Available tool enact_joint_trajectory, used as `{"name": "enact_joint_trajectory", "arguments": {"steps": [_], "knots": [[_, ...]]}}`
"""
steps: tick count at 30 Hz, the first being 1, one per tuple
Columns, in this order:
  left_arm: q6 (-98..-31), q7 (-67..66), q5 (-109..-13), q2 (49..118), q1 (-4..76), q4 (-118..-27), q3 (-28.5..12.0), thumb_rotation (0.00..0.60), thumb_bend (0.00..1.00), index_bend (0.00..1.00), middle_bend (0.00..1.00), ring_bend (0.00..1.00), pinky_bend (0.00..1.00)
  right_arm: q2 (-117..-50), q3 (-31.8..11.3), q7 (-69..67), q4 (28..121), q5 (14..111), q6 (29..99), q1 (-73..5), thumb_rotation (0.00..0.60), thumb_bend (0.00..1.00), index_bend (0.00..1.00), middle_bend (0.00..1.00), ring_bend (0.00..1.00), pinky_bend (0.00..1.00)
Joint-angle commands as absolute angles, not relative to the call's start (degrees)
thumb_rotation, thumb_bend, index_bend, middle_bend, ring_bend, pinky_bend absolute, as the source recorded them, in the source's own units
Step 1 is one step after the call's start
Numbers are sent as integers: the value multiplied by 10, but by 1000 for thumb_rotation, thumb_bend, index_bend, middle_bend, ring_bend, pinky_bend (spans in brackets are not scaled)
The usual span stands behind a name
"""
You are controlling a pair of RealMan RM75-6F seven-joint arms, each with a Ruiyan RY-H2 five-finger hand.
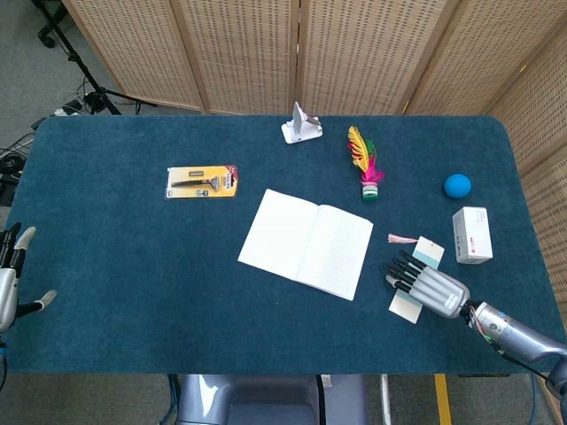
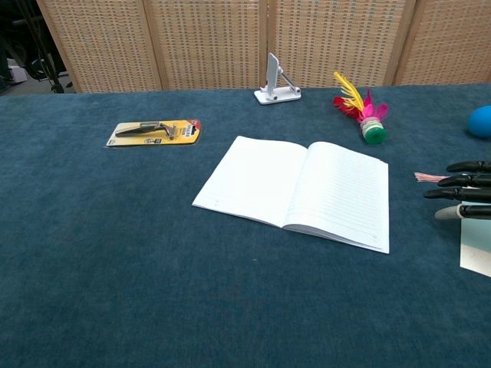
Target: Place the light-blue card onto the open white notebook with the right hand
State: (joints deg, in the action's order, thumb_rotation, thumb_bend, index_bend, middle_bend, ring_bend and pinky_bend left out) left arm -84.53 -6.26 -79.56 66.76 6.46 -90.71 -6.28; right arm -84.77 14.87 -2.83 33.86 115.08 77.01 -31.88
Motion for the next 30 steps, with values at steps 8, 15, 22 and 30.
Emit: {"name": "enact_joint_trajectory", "arguments": {"steps": [8,15,22,30], "knots": [[-842,-64,-791,668,67,-908,-65,600,0,0,0,0,0,-854,154,-22,340,1145,755,-327,600,0,223,0,0,0],[-840,-61,-792,667,67,-908,-63,600,0,0,0,0,0,-855,155,-18,346,1139,754,-328,600,0,360,0,0,0],[-840,-59,-793,666,68,-910,-62,600,0,0,0,0,0,-858,161,-13,346,1138,748,-330,600,0,378,0,0,0],[-837,-55,-791,664,68,-908,-62,600,0,0,0,0,0,-859,162,-6,357,1135,743,-335,600,0,499,0,0,0]]}}
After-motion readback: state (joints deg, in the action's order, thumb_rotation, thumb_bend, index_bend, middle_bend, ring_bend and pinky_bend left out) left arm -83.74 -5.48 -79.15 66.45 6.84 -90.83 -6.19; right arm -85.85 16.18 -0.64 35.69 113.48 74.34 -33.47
